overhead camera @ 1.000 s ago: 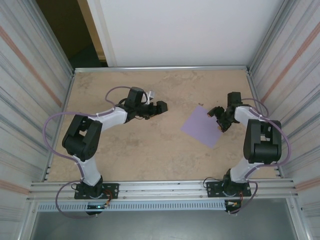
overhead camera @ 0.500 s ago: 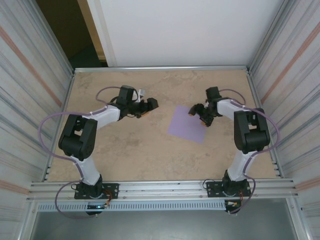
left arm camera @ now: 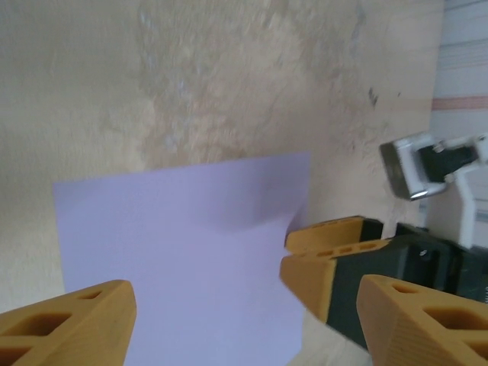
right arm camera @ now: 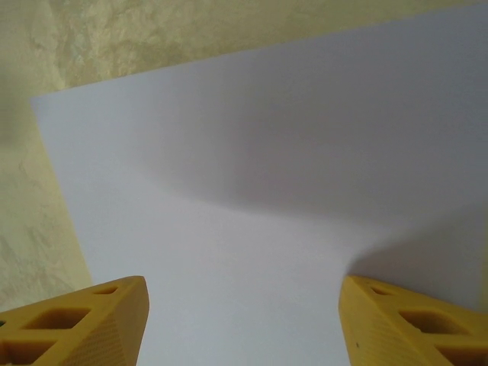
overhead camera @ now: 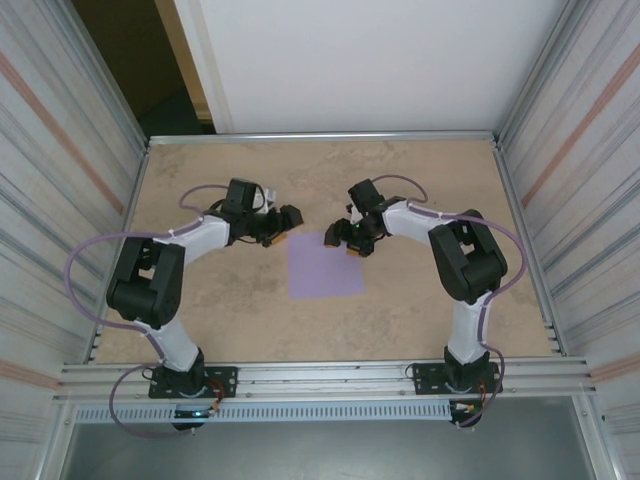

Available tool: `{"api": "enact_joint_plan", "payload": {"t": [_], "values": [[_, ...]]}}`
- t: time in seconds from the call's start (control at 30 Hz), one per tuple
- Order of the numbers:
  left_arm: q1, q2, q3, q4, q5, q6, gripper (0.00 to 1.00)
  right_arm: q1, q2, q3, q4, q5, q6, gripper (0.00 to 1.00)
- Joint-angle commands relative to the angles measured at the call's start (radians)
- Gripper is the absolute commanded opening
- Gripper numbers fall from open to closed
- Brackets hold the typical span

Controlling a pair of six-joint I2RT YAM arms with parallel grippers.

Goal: Fold a paper plane with a square sheet of paper (pick it up from the middle)
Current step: Move the square sheet of paper to the center of the table, then first fold in half a square sheet of paper at the center of the table.

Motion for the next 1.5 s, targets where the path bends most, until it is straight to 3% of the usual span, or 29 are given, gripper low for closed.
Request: {"api": "enact_joint_plan", "payload": {"t": [0.0, 0.37, 1.03, 1.47], "values": [[-0.037, -0.035, -0.011, -0.093, 0.026, -0.021, 0.75, -0.033, -0.112, -0.046, -0.011, 0.031, 0.057, 0.64], [-0.146, -0.002, -0.027, -0.128, -0.032, -0.062, 0.7, -0.039, -0.094, -0.09, -0.088, -0.005, -0.006, 0.58], [-0.149, 0.036, -0.121, -0.015, -0.029, -0.097, 0.72, -0.006, -0.016, -0.066, -0.097, 0.037, 0.019, 0.5], [-0.139, 0.035, -0.174, 0.05, -0.032, -0.124, 0.83, 0.027, 0.024, -0.072, -0.067, 0.025, 0.041, 0.43]]}}
